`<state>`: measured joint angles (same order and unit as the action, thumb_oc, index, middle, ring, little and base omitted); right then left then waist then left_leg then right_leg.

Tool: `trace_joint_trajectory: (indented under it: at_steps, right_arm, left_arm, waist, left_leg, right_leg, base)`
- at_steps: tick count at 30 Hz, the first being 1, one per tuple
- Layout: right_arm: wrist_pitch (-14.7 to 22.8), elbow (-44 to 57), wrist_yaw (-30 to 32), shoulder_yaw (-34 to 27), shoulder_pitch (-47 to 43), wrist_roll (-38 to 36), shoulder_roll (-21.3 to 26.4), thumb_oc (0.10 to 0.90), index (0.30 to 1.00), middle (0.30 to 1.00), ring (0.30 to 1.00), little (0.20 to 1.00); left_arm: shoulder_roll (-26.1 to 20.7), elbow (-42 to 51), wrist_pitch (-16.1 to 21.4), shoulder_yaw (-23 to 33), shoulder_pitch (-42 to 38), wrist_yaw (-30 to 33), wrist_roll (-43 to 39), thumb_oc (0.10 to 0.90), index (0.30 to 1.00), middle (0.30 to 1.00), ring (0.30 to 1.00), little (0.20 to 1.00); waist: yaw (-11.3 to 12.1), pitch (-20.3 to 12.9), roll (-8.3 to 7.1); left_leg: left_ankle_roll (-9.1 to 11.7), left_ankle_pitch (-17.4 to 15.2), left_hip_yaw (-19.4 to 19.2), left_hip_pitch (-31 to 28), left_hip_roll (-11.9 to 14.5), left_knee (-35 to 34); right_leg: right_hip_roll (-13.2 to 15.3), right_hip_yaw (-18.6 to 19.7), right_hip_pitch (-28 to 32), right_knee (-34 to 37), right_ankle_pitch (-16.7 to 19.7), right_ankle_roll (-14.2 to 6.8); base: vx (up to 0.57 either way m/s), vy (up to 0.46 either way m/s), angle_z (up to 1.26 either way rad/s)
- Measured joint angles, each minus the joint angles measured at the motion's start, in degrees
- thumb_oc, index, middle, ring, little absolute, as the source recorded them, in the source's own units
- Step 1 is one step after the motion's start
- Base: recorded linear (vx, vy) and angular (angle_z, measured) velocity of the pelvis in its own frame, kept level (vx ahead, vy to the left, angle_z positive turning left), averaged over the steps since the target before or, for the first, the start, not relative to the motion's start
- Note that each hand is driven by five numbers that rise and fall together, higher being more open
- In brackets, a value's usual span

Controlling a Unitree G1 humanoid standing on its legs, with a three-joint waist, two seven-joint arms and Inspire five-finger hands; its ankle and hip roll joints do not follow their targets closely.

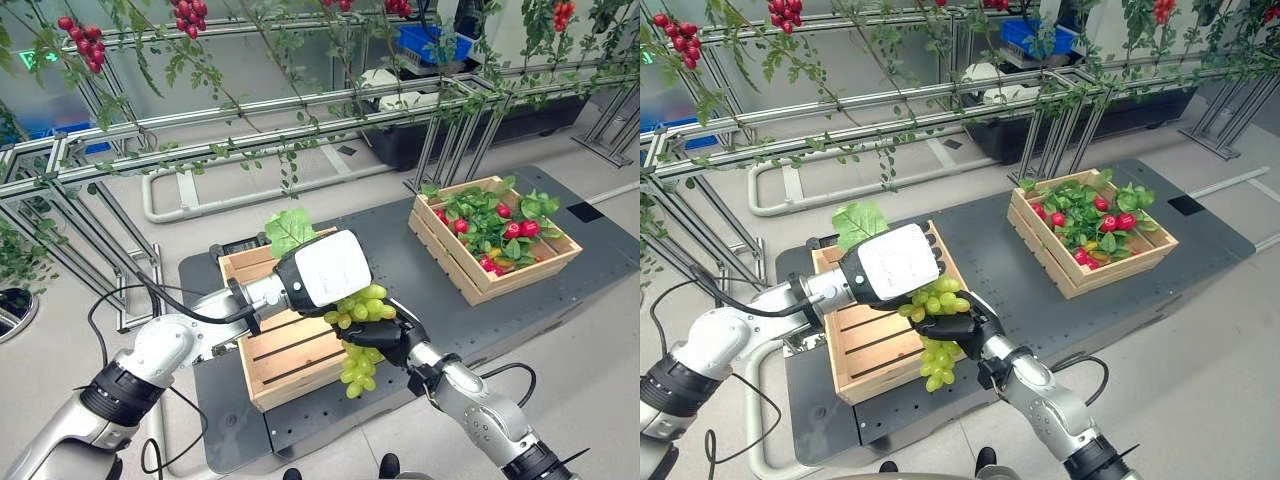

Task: Pick up the fruits from the basket on one side to the basket on the other side

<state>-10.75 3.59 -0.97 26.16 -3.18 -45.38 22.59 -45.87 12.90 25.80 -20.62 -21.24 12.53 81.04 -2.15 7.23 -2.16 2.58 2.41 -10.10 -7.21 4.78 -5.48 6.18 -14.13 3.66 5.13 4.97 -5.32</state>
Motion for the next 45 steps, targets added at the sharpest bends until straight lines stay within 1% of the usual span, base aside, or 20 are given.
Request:
trace_joint_trajectory:
  at_steps: [2,4,7,10,11,14,17,19,21,24,27,30,31,32,33,36,39,42,44,45]
  right_arm:
    - [0.13,0.12,0.15,0.0,0.37,0.01,-0.22,0.4,0.3,0.3,0.3,0.3]
    - [0.13,0.04,1.9,-0.46,0.82,0.32,-0.28,0.4,0.3,0.3,0.3,0.3]
    - [0.13,-0.58,4.33,-3.91,2.06,0.7,-0.23,0.4,0.3,0.3,0.3,0.3]
    - [0.13,-3.7,6.14,-8.13,3.21,3.55,0.62,0.4,0.3,0.3,0.3,0.3]
    - [0.12,-4.1,6.62,-9.61,4.27,4.76,1.58,0.4,0.3,0.3,0.3,0.3]
    - [0.12,-5.57,7.29,-11.3,5.92,5.8,3.33,0.4,0.3,0.3,0.3,0.3]
    - [0.12,-5.57,8.15,-12.99,7.73,6.77,3.64,0.4,0.3,0.3,0.3,0.3]
    - [0.12,-5.56,8.28,-13.61,8.0,6.76,3.62,0.4,0.3,0.3,0.3,0.3]
    - [0.12,-5.56,8.57,-14.38,8.17,6.76,3.62,0.4,0.3,0.3,0.3,0.3]
    - [0.13,-5.5,8.88,-14.76,8.23,6.78,3.59,0.4,0.3,0.3,0.3,0.3]
    - [0.13,-5.5,8.89,-14.91,8.67,6.99,3.28,0.4,0.3,0.3,0.3,0.3]
    - [0.15,-5.5,8.89,-15.78,9.55,9.01,1.49,0.4,0.3,0.3,0.3,0.3]
    - [0.15,-5.5,8.9,-16.02,9.7,9.03,1.21,0.4,0.3,0.3,0.3,0.3]
    - [0.16,-5.49,8.89,-16.21,9.84,9.04,0.72,0.4,0.3,0.3,0.3,0.3]
    - [0.4,-5.47,8.89,-16.47,10.01,9.04,-0.04,0.4,0.3,0.3,0.3,0.3]
    - [0.91,-5.47,8.81,-16.49,10.27,9.02,-0.87,0.4,0.3,0.3,0.3,0.3]
    - [0.97,-5.48,8.3,-16.33,10.25,8.95,-1.03,0.4,0.3,0.3,0.3,0.3]
    - [1.33,-5.49,7.58,-16.29,10.23,8.53,-0.95,0.4,0.3,0.3,0.3,0.3]
    - [2.11,-5.48,6.4,-16.09,10.19,6.04,-0.64,0.4,0.3,0.3,0.3,0.3]
    - [2.34,-5.49,6.2,-15.98,10.19,5.91,-0.64,0.4,0.3,0.3,0.3,0.3]
  left_arm:
    - [0.6,0.68,-1.06,0.96,1.31,1.15,-1.05,0.8,0.9,0.9,0.9,0.9]
    - [0.6,1.57,-1.84,1.96,1.86,1.75,-2.47,0.8,0.9,0.9,0.9,0.9]
    - [0.23,3.58,-2.78,5.81,4.15,2.44,-3.23,0.8,0.9,0.9,0.9,0.9]
    - [0.22,4.71,-5.64,9.19,4.21,3.36,-4.59,0.8,0.9,0.9,0.9,0.9]
    - [0.22,5.39,-6.76,11.29,4.22,3.37,-5.4,0.8,0.9,0.9,0.9,0.9]
    - [0.14,5.69,-10.46,14.71,4.22,3.29,-6.65,0.8,0.9,0.9,0.9,0.9]
    - [0.06,5.68,-12.84,15.66,4.26,3.09,-7.87,0.8,0.9,0.9,0.9,0.9]
    - [-0.33,5.68,-13.22,16.45,4.95,2.72,-9.69,0.8,0.9,0.9,0.9,0.9]
    - [-0.54,5.67,-14.78,16.61,5.87,2.67,-11.25,0.8,0.9,0.9,0.9,0.9]
    - [-1.43,5.55,-16.7,17.8,8.6,3.01,-15.71,0.8,0.9,0.9,0.9,0.9]
    - [-1.6,5.16,-16.86,20.17,12.4,3.37,-23.28,0.8,0.9,0.9,0.9,0.9]
    - [-0.79,3.99,-15.93,22.2,16.76,4.37,-37.19,0.8,0.9,0.9,0.9,0.9]
    - [-0.46,3.37,-15.4,22.26,17.19,4.61,-39.83,0.8,0.9,0.9,0.9,0.9]
    - [1.85,1.59,-13.49,23.15,18.68,4.81,-46.51,0.8,0.9,0.9,0.9,0.9]
    - [5.54,0.76,-12.7,24.17,20.57,5.18,-51.6,0.8,0.9,0.9,0.9,0.9]
    - [12.57,-1.32,-12.31,23.9,23.23,5.08,-64.24,0.8,0.9,0.9,0.9,0.9]
    - [16.06,-3.93,-12.46,22.03,23.57,5.22,-69.46,0.8,0.9,0.9,0.9,0.9]
    - [16.2,-4.09,-12.55,19.01,23.6,5.15,-73.32,0.8,0.9,0.9,0.9,0.9]
    - [16.24,-4.1,-12.53,16.5,23.58,5.12,-76.38,0.8,0.9,0.9,0.9,0.9]
    - [16.26,-4.18,-12.53,15.98,23.58,5.12,-77.01,0.8,0.9,0.9,0.9,0.9]
  waist:
    - [-0.02,0.0,-0.01]
    - [0.04,0.0,0.0]
    - [0.16,-0.03,-0.04]
    - [0.1,-0.22,-0.3]
    - [0.06,-0.23,-0.27]
    - [-0.16,-0.43,-0.19]
    - [-0.18,-0.53,-0.03]
    - [-0.3,-0.59,0.07]
    - [-0.27,-0.73,0.31]
    - [-0.28,-0.97,0.68]
    - [-0.16,-1.04,0.8]
    - [-0.02,-1.07,0.85]
    - [0.04,-1.09,0.87]
    - [-0.02,-1.2,0.97]
    - [0.0,-1.3,1.05]
    - [0.12,-1.41,0.86]
    - [0.22,-1.69,0.38]
    - [0.34,-1.77,-0.37]
    - [1.18,-1.69,-0.78]
    - [1.44,-1.62,-0.91]
  left_leg:
    - [-0.03,-0.02,-0.1,0.02,0.01,0.0]
    - [-0.06,-0.06,-0.25,0.01,0.0,0.0]
    - [-0.12,-0.17,-0.76,-0.05,-0.03,-0.01]
    - [-0.12,-0.25,-0.88,-0.04,-0.04,-0.01]
    - [-0.12,-0.29,-0.98,0.01,-0.04,-0.01]
    - [-0.14,-0.37,-1.13,0.06,0.0,-0.01]
    - [-0.28,-0.3,-1.22,0.16,-0.01,0.0]
    - [-0.3,-0.3,-1.29,0.16,-0.01,-0.01]
    - [-0.3,-0.3,-1.32,0.16,-0.02,-0.01]
    - [-0.19,-0.39,-1.41,0.13,0.0,-0.02]
    - [-0.06,-0.48,-1.7,0.07,0.05,-0.02]
    - [-0.12,-0.57,-2.43,-0.08,0.12,-0.01]
    - [-0.13,-0.6,-2.61,-0.12,0.12,-0.01]
    - [-0.18,-0.63,-2.76,-0.13,0.14,0.0]
    - [-0.21,-0.68,-2.98,-0.26,0.12,0.09]
    - [-0.13,-0.7,-3.74,-0.24,0.42,0.36]
    - [0.24,-0.82,-4.65,-0.46,1.04,0.37]
    - [0.76,-1.1,-6.11,-1.26,1.46,0.44]
    - [1.55,-1.71,-5.35,-1.93,1.93,0.92]
    - [1.74,-1.94,-4.74,-1.93,1.98,1.33]
  right_leg:
    - [-0.01,0.12,-0.08,0.0,0.0,0.0]
    - [-0.02,0.39,-0.09,0.0,0.0,0.0]
    - [0.0,0.81,-0.21,0.0,0.01,-0.07]
    - [0.0,0.89,-0.28,0.01,0.01,-0.1]
    - [0.0,0.95,-0.39,0.01,0.01,-0.11]
    - [-0.04,1.08,-0.62,0.0,0.01,-0.13]
    - [-0.08,1.29,-0.86,0.0,0.02,-0.14]
    - [-0.1,1.39,-0.93,0.0,0.03,-0.14]
    - [-0.1,1.41,-0.94,0.0,0.02,-0.15]
    - [-0.15,1.55,-1.02,0.02,0.02,-0.15]
    - [-0.31,2.29,-1.17,0.03,0.03,-0.13]
    - [-0.37,2.72,-1.34,0.22,0.03,-0.14]
    - [-0.37,2.81,-1.35,0.23,0.03,-0.15]
    - [-0.39,2.93,-1.48,0.24,0.03,-0.16]
    - [-0.42,3.14,-1.64,0.24,0.04,-0.17]
    - [-0.96,4.27,-2.1,0.25,0.09,-0.1]
    - [-1.93,5.23,-2.39,0.26,0.07,-0.01]
    - [-2.97,6.98,-2.64,0.26,0.05,0.54]
    - [-3.81,9.45,-3.21,0.26,0.15,0.81]
    - [-3.88,9.96,-3.24,0.25,0.21,0.91]
  base:
    - [-0.01,0.001,-0.02]
    - [0.0,0.0,0.0]
    - [0.01,0.0,-0.04]
    - [0.01,-0.006,-0.03]
    - [0.01,-0.007,-0.03]
    - [0.01,-0.011,-0.06]
    - [0.02,-0.021,-0.05]
    - [0.01,-0.009,-0.02]
    - [0.0,0.0,0.0]
    - [0.01,-0.041,-0.03]
    - [0.0,-0.069,-0.06]
    - [0.0,-0.118,-0.08]
    - [0.0,-0.147,-0.1]
    - [-0.01,-0.146,-0.14]
    - [-0.02,-0.18,-0.13]
    - [-0.02,-0.172,-0.13]
    - [-0.03,-0.178,-0.16]
    - [-0.04,-0.151,-0.36]
    - [-0.03,-0.043,-0.59]
    - [-0.04,0.067,-0.55]
